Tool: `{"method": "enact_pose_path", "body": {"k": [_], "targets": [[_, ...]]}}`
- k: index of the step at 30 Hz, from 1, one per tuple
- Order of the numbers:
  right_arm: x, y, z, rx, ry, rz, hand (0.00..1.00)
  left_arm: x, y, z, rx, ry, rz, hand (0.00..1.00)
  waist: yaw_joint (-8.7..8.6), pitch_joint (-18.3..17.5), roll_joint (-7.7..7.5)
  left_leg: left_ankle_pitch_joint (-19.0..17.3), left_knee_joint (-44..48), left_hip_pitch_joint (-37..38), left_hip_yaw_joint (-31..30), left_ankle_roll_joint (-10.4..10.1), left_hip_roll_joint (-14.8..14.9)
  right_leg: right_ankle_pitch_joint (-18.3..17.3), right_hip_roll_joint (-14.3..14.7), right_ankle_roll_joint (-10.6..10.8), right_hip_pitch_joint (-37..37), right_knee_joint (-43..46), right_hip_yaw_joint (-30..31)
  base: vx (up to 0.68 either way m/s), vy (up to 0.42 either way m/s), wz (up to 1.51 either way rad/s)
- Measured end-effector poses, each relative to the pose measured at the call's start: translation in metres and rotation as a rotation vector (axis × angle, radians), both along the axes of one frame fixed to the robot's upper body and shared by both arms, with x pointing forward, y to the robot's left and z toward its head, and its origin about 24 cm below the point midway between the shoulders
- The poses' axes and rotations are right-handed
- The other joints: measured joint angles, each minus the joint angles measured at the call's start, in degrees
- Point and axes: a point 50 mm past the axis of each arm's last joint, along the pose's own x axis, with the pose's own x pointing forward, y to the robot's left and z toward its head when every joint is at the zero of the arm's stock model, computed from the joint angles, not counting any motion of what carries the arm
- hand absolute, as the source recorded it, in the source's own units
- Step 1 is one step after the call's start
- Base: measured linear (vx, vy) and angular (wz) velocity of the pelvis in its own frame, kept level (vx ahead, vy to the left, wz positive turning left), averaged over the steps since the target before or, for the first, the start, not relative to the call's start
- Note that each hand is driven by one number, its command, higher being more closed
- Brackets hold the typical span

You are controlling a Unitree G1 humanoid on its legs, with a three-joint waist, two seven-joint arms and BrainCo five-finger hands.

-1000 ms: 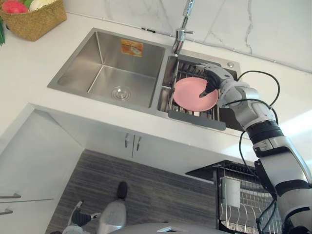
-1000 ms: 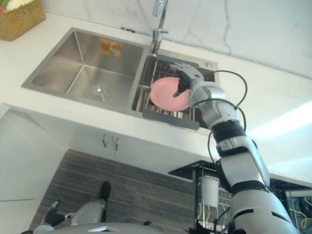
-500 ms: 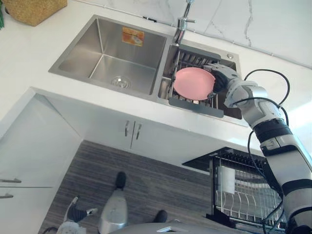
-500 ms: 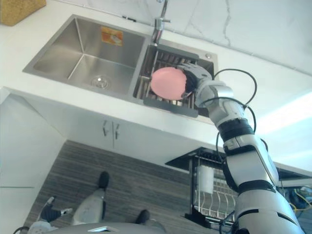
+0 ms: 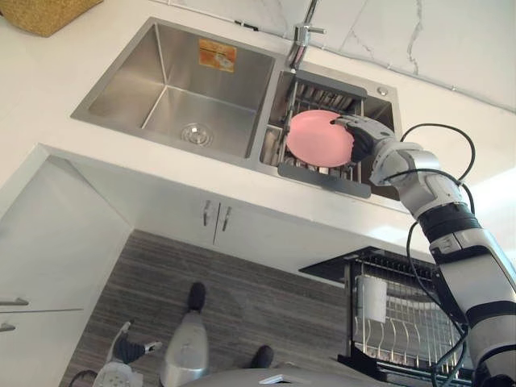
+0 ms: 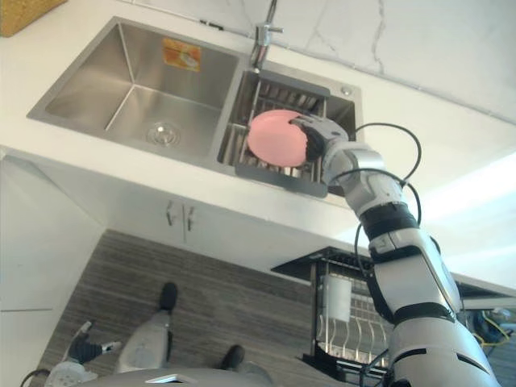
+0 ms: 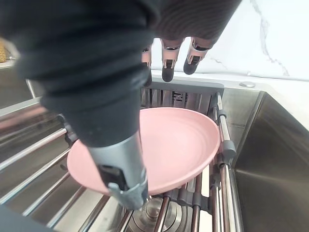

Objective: Walk over to the sink, pick up the cup, carry it to the dishwasher, place the cup inside the dishwasher, then close the dishwasher door

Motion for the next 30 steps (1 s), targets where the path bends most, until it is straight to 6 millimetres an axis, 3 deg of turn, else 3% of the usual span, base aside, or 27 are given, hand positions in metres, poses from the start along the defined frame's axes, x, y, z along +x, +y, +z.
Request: {"method": "enact_pose_path", "body": {"k": [10,30], "targets": [[0.000,-0.001,-0.002,0.000,0.003,-0.003,0.00,0.000,0.006,0.002,0.014,-0.005,0.008,0.00,0.00,0.54,-1.12,-0.15,0.00,-1.06,0.16,-0.18,0.32,-0.09,0.11,-0.17,-1.20,0.34,0.21,-0.01,0.000,0.00],[-0.004,-0.004,-0.016,0.002,0.012,-0.014,0.00,0.004,0.007,0.004,0.003,-0.035,0.033,0.00,0.05,1.69,-1.03,0.05,0.01,-2.11,0.28,0.04,0.36,-0.19,0.08,-0.29,-2.33,0.85,0.35,0.00,0.000,0.00]]}}
